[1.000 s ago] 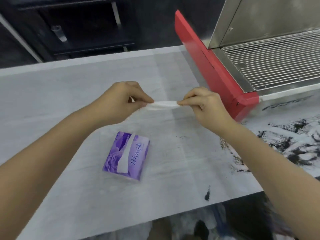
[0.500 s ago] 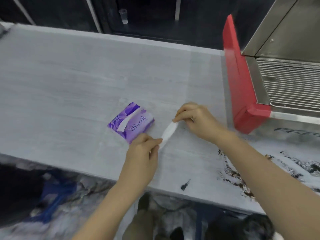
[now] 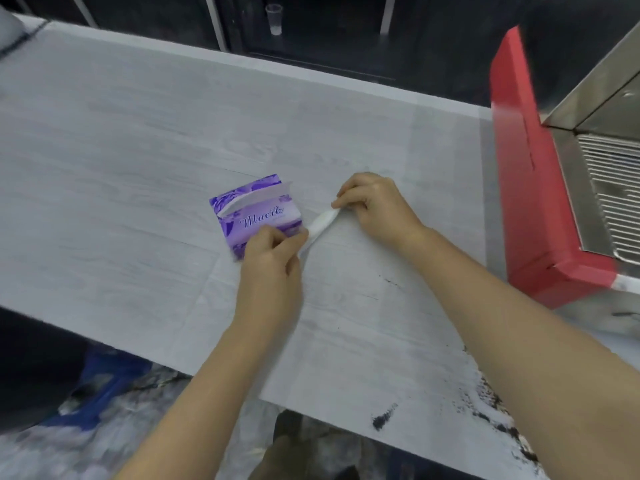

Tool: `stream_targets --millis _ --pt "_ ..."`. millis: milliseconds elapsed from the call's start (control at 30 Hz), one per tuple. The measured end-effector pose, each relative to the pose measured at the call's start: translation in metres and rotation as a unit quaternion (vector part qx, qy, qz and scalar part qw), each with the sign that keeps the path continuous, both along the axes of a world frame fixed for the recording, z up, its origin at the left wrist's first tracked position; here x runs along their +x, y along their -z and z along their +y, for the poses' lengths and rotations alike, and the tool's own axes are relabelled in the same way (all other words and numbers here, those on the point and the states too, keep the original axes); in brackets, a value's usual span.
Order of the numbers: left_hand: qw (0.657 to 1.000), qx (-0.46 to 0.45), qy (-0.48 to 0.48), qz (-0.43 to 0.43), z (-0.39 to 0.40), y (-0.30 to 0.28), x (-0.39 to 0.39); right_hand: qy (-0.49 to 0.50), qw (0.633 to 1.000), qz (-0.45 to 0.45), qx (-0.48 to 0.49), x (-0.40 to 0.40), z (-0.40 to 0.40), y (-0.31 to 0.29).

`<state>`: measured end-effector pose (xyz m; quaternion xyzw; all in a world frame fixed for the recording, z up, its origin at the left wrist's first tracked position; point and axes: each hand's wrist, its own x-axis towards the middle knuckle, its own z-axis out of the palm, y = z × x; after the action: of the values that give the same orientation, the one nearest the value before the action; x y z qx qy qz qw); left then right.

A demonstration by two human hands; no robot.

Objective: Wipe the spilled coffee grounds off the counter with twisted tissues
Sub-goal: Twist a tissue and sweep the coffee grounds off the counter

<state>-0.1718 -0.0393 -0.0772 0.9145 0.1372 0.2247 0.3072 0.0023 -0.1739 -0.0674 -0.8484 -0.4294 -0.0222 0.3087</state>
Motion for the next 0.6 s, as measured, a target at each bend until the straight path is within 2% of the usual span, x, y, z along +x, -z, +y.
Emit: stream_targets --millis 200,300,400,500,600 --pt "0.998 0.017 -0.004 0.063 0.008 0.014 0.027 0.027 0.999 -0.007 -0.037 0.009 -0.001 0.008" --pt "0.993 0.08 0.058 0.06 0.01 0.017 0.025 0.055 0.997 -0.018 -0.041 -0.008 -0.018 0.011" --pt "0.988 0.09 0.115 0.056 0.011 0.015 0.02 0.075 0.996 -0.036 -0.043 -0.036 -0.045 0.014" --pt "0.967 0.152 0.202 0.041 0.002 0.011 0.003 0.08 0.993 -0.064 -0.059 -0.07 -0.077 0.014" --pt "0.947 0.171 0.272 0.028 -0.014 0.008 -0.019 0.071 0.992 -0.073 -0.078 -0.106 -0.112 0.013"
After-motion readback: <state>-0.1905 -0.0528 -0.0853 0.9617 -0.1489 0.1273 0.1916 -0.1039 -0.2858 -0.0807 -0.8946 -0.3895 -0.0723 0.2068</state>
